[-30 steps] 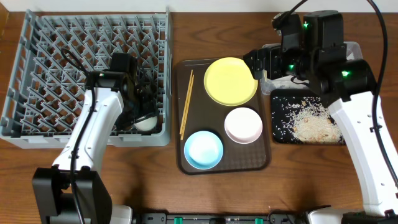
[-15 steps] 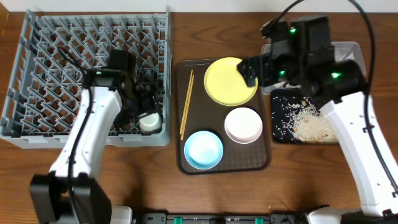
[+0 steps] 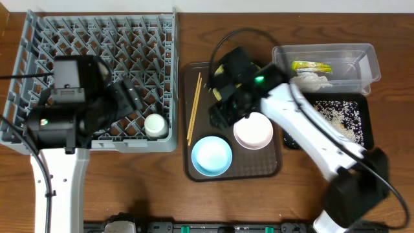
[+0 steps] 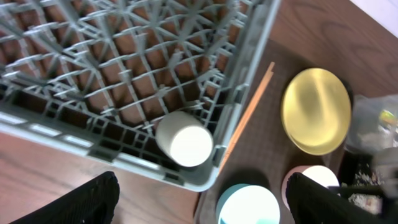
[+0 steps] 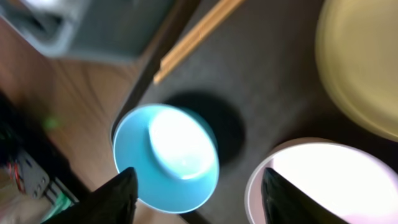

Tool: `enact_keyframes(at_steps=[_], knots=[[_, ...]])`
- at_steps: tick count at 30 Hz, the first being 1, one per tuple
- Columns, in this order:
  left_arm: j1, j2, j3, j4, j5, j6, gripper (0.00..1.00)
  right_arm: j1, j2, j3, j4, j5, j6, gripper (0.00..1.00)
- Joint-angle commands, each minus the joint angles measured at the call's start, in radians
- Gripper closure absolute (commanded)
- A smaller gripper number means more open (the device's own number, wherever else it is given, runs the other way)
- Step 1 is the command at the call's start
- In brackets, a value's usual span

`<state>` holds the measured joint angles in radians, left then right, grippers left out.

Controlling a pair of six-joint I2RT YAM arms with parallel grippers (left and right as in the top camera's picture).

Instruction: Sort waste into correct bins and load items into the dishwasher

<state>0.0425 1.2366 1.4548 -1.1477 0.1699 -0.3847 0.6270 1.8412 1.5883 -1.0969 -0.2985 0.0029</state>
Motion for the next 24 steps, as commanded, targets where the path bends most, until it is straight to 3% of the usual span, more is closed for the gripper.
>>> enact_keyframes(at_steps=[1,5,16,24], knots=[[0.034,0.008,0.006,-0.011,0.002,0.007,0.13,0.032,0.066,0.001,-0.040,-0.005,-0.071,0.46],[0.038,0.022,0.005,-0.016,0.002,0.006,0.13,0.055,0.136,0.001,-0.076,0.005,-0.090,0.57],[0.026,0.044,-0.016,-0.022,0.010,0.006,0.13,0.050,0.173,0.002,-0.024,0.062,-0.050,0.60],[-0.130,0.049,-0.073,-0.021,0.053,-0.013,0.18,-0.057,0.129,0.141,0.011,0.062,0.054,0.50]])
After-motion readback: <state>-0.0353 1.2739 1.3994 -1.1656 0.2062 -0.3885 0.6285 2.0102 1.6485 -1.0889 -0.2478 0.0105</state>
